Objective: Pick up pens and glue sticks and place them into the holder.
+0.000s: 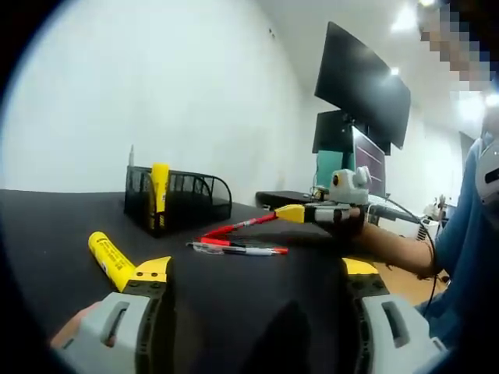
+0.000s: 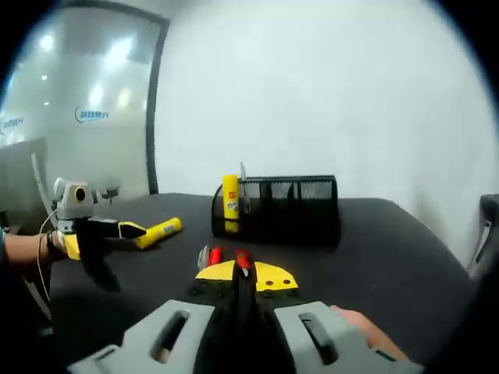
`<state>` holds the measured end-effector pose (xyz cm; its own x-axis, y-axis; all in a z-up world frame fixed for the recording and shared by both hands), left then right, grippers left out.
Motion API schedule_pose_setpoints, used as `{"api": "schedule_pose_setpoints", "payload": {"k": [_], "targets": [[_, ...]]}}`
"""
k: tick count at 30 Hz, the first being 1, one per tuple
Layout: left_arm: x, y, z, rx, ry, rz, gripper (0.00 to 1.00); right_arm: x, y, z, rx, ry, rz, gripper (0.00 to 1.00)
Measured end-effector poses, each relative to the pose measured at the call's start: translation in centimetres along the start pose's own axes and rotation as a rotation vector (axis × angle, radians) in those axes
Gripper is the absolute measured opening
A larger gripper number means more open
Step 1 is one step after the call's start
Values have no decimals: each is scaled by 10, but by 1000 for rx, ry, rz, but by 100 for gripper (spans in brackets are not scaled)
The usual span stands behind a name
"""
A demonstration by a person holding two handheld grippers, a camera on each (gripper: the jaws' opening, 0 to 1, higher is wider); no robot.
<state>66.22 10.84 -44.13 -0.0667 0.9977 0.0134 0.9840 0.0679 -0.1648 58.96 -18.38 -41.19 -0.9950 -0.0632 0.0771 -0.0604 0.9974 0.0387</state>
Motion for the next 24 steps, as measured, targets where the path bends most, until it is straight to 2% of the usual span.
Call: {"api": "schedule_pose_setpoints", "payload": {"k": [7,24], "targets": [[0,-2,0,-3,-2,3,79,3,1,-27,-2,-62,27,4],[-1,-3,0,-6,-4,8,79,14,0,-60,-18,-116,68,4]]}}
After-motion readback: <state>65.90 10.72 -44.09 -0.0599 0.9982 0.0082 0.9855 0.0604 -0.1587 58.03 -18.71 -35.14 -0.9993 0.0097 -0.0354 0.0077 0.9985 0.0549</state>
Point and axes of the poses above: the point that each gripper's makers call its tool centre point, and the gripper's own axes: x roughly backward along the fingers, y roughly to its left, z roughly out of its underside, the point moved 10 cm from there along x, roughly backward along the fingers, and after that the axes turned 12 degrees about z, right-handed, at the moved point
